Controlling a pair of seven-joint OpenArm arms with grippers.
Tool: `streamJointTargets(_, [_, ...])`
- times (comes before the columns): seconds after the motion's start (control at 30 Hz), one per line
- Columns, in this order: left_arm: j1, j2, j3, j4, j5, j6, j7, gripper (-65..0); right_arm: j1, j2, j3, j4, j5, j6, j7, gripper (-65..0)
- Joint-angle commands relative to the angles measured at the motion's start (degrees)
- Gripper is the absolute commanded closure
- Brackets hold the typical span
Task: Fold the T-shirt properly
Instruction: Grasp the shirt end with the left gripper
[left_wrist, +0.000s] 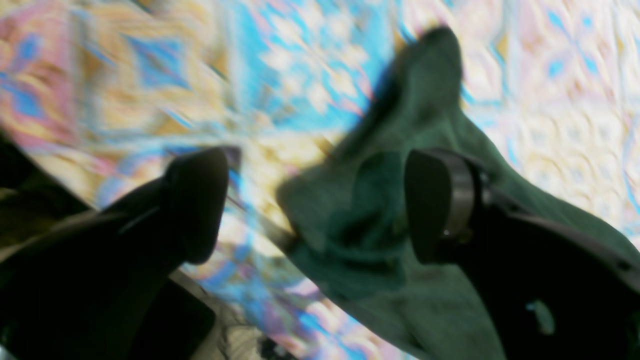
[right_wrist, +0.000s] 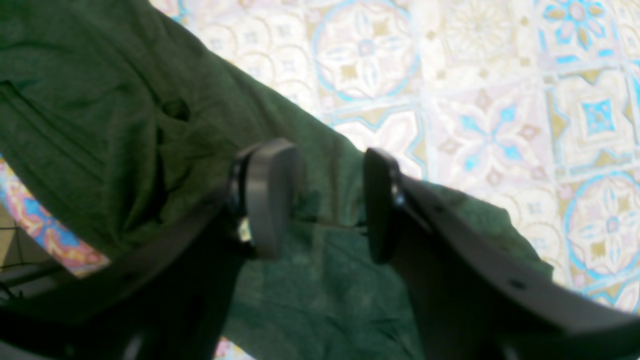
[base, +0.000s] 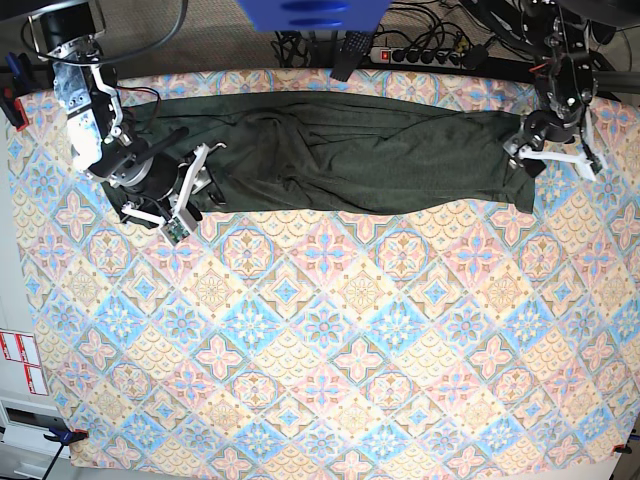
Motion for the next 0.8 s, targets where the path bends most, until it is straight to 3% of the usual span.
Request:
streamJointTargets(0.0, [-0.96, -0.65, -0.07, 0.24, -0.3, -1.77, -0.74, -56.5, 0.6, 0.61, 0.47, 0.93, 0.59, -0.09, 1.22, -24.7])
streamJointTargets(0.1, [-2.72, -2.06, 0.01, -2.04, -0.21, -5.64, 0.31, -56.2, 0.6, 0.61, 0.47, 0.93, 0.59, -0.09, 1.22, -24.7])
streamJointTargets(0.33, [-7.38, -2.85, -0.07, -5.91, 0.05, -13.64, 10.69, -56.1, 0.6, 0.61, 0.47, 1.02, 0.59, -0.09, 1.22, -24.7])
streamJointTargets(0.5, [-9.67, -4.43, 0.01, -8.99, -0.3, -15.93, 13.85, -54.4, 0.69, 0.61, 0.47, 1.02, 0.59, -0.09, 1.22, -24.7])
streamJointTargets(0.67, [-11.87, -4.43, 0.1, -12.15, 0.05, -17.69, 16.93, -46.6, 0.78, 0.61, 0.47, 1.02, 0.59, -0.09, 1.22, -24.7])
streamJointTargets(0.77, [-14.15, -4.87, 3.97, -16.55, 0.23, -18.56, 17.46, -40.9, 0.87, 0.61, 0.47, 1.11, 0.59, -0.09, 1.22, -24.7])
